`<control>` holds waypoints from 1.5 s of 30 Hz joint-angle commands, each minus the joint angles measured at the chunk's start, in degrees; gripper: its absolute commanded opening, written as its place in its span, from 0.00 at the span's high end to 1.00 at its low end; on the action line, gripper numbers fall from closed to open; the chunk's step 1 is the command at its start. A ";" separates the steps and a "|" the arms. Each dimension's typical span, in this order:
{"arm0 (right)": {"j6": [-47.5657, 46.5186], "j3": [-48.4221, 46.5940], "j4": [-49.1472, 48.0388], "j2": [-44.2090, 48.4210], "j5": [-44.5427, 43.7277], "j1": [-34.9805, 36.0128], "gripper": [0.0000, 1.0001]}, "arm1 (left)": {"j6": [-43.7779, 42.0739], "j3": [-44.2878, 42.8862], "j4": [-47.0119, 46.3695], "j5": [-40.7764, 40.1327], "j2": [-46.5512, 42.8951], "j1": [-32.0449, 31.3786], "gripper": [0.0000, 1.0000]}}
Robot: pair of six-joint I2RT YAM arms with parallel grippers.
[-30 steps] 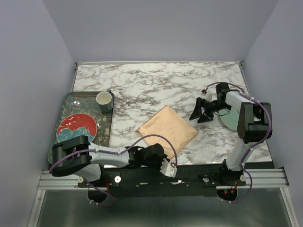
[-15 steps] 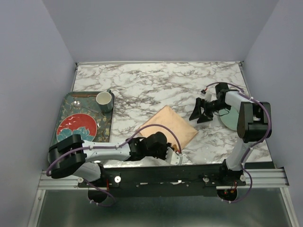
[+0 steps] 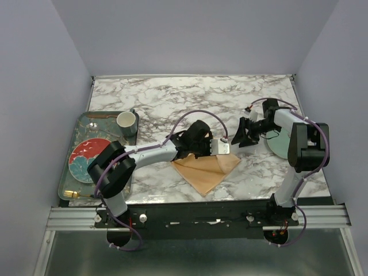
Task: Fold the napkin into a case and place the utensils inside
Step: Fold the top corner of the square-folded napkin at the center of the board.
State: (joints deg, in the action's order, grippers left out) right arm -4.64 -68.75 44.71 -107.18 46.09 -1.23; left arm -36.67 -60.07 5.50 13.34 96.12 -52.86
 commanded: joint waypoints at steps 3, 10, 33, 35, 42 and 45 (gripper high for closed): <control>-1.07 -1.30 1.61 -1.10 3.56 -0.44 0.37 | 3.70 -10.13 5.05 5.02 8.38 5.39 1.00; -0.80 -0.95 1.79 -1.11 6.47 -0.44 0.47 | 6.43 -16.39 6.89 5.82 14.53 9.88 1.00; -1.95 -2.18 4.69 -2.69 8.93 -0.35 0.65 | 8.80 -21.05 7.51 3.71 19.64 14.19 1.00; -2.21 -1.39 4.77 -2.69 8.93 -0.35 0.66 | 8.37 -21.22 7.42 3.53 19.81 14.28 1.00; -2.48 -0.16 4.42 -2.95 8.58 -0.35 0.67 | 7.93 -23.16 8.21 3.27 21.04 15.33 1.00; -2.56 -0.33 4.42 -2.95 8.58 -0.35 0.67 | 7.84 -24.12 8.83 3.27 21.83 15.68 1.00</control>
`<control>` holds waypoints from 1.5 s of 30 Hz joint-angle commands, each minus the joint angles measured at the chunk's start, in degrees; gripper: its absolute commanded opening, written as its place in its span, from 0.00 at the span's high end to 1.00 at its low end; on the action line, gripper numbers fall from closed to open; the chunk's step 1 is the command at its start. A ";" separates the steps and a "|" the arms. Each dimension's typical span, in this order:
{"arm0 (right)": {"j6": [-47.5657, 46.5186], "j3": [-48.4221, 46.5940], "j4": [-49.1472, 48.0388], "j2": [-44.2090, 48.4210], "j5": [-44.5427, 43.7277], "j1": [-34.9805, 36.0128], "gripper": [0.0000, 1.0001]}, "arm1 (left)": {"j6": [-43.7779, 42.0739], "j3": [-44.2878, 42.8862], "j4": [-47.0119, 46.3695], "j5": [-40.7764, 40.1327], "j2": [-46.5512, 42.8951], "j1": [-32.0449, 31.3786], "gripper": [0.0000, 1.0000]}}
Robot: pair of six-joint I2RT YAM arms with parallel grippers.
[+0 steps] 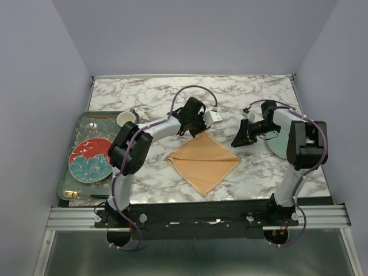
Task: Fold the napkin into a case and place the utensils inside
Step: Fold the top corner of the square-folded napkin at the center of the board.
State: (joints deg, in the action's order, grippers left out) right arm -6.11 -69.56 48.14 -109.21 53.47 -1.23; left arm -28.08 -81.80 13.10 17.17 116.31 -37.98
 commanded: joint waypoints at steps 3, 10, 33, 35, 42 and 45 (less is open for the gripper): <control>-1.10 0.21 1.17 -0.83 1.11 -0.35 0.67 | -1.02 -3.10 1.49 -0.91 2.25 1.15 0.99; -1.27 0.21 1.34 -0.83 1.28 -0.35 0.67 | -1.11 -5.03 2.72 -0.29 2.61 1.33 0.80; 0.13 -0.31 1.26 5.50 6.03 4.66 0.65 | 27.37 16.22 14.94 19.85 -24.90 13.28 0.37; 1.01 -0.23 0.29 4.98 5.33 5.62 0.65 | 26.50 18.51 16.24 15.54 -26.48 13.80 0.37; 2.33 0.13 -2.17 2.34 2.08 7.83 0.65 | 22.63 20.63 21.70 10.78 -25.70 14.69 0.39; 3.12 0.13 -3.31 0.93 0.76 8.35 0.66 | 21.84 21.33 22.05 10.16 -24.99 14.77 0.41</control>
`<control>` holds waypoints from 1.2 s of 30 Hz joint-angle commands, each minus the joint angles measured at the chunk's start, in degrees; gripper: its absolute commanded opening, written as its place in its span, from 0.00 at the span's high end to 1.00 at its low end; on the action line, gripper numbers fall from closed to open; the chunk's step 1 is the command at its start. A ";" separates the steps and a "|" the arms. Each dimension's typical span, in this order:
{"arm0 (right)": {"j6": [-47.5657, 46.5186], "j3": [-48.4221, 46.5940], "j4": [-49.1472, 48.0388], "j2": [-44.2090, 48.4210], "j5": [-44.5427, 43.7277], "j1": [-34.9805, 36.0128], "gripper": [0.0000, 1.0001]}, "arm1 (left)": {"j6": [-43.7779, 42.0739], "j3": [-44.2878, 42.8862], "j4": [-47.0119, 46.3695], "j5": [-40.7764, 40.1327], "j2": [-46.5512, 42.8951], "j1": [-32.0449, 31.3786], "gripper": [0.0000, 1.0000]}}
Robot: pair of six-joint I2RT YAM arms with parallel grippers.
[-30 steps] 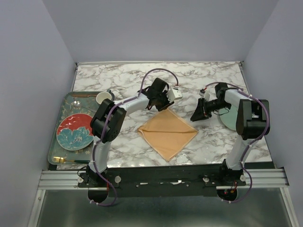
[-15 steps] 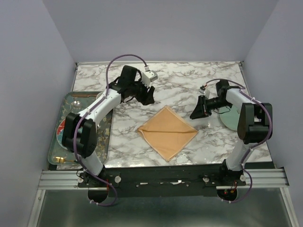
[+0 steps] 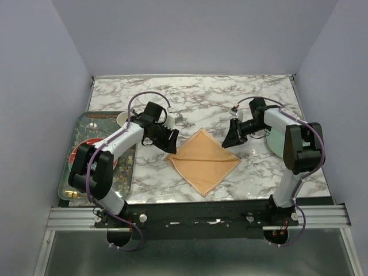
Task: Fold the napkin into a case and place the utensils inside
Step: Fold the top corner of the square-folded napkin at the center of the board, then smooth out the upper triangle-folded napkin at the center of the board.
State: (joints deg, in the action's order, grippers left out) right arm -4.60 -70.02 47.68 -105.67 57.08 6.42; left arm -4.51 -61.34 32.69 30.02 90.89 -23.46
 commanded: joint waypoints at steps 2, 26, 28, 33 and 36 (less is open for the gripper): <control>1.70 0.32 -3.03 -3.93 -4.42 1.23 0.65 | -2.08 1.14 2.38 -2.69 1.21 0.26 0.44; 1.26 -0.47 -2.51 -8.94 -16.91 2.29 0.66 | -7.53 0.79 4.84 -2.95 8.86 2.11 0.89; 1.09 -0.38 -2.42 -8.94 -17.26 2.29 0.66 | -7.79 0.61 5.10 -3.04 9.21 2.11 0.77; 0.56 -0.99 -1.28 -7.63 -17.00 2.29 0.67 | -7.27 -0.09 5.11 -3.13 8.16 2.46 0.63; -0.05 -1.96 -0.14 -5.35 -15.25 2.29 0.66 | -6.39 -0.97 5.72 -0.85 5.80 4.38 0.55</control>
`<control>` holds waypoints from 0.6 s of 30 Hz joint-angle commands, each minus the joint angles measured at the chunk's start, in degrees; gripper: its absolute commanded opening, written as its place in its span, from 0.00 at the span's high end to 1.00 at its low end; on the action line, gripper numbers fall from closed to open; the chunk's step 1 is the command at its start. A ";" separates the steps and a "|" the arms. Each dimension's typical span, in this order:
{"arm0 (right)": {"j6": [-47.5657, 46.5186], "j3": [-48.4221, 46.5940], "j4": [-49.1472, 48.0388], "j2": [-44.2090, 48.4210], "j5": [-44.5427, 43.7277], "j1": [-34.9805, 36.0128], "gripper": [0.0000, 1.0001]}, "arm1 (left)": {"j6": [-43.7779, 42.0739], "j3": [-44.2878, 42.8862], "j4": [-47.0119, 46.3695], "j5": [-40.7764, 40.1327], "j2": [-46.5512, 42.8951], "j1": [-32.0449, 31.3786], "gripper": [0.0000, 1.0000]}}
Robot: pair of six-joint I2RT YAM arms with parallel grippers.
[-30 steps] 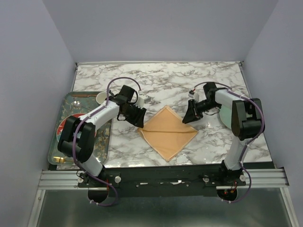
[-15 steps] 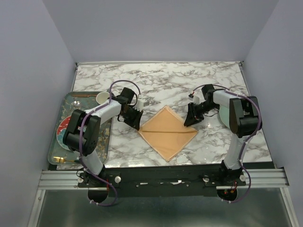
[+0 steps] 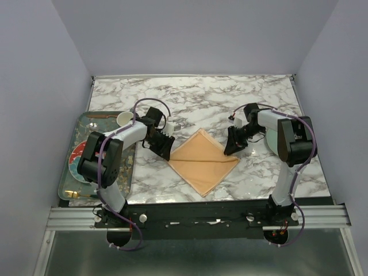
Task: Fold the napkin into a case and place the utensils inside
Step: Smooth out the upper triangle-folded napkin at the center of the board.
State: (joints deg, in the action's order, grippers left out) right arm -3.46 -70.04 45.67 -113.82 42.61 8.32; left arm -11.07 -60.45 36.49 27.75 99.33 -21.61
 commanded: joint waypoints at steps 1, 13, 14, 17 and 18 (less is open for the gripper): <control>-1.54 -2.81 2.23 3.60 0.01 0.38 0.65 | 0.52 -2.13 1.83 2.13 -4.74 3.32 0.51; 5.29 -2.21 -3.03 11.87 18.91 2.22 0.35 | 17.10 -2.05 -9.22 21.37 -9.87 1.83 0.28; 6.44 -2.03 -3.91 10.91 20.04 3.36 0.35 | 19.83 -0.65 -14.46 22.43 -8.81 1.57 0.30; 10.40 -1.33 -8.04 8.88 22.94 5.73 0.34 | 27.93 -0.02 -20.73 25.59 -4.68 0.16 0.34; 12.06 -0.98 -8.84 7.40 23.48 6.27 0.32 | 29.95 -0.02 -21.54 26.30 -3.63 -0.10 0.36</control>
State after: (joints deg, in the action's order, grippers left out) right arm 1.37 -72.66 42.89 -102.43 58.92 11.44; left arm 5.43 -62.24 25.12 46.87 90.63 -20.47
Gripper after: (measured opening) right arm 0.659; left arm 0.676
